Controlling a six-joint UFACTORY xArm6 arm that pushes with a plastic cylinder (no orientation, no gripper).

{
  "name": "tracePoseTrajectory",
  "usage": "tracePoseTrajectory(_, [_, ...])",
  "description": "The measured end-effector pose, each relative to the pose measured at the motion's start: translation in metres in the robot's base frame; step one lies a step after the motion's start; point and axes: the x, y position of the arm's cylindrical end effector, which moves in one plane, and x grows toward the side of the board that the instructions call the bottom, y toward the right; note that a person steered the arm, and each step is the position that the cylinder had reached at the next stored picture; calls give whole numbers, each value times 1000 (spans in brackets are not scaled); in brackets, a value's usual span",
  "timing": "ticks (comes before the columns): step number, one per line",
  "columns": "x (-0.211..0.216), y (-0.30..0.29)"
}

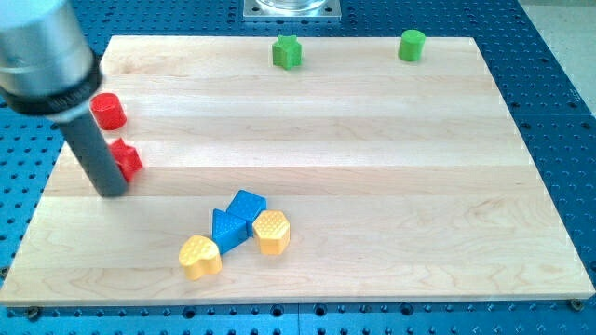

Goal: Move the red star into the red circle

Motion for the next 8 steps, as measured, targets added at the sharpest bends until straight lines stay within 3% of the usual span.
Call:
tracePoseTrajectory(1, [-13, -18])
tracePoseTrajectory(2, [-19, 43])
tracePoseTrajectory(4, [-38, 79])
tracePoseTrajectory(5, [-77, 79])
tracePoseTrajectory(6, [-77, 58])
tracePoseTrajectory(7, [-107, 89])
tracePoseTrajectory(8, [-112, 82])
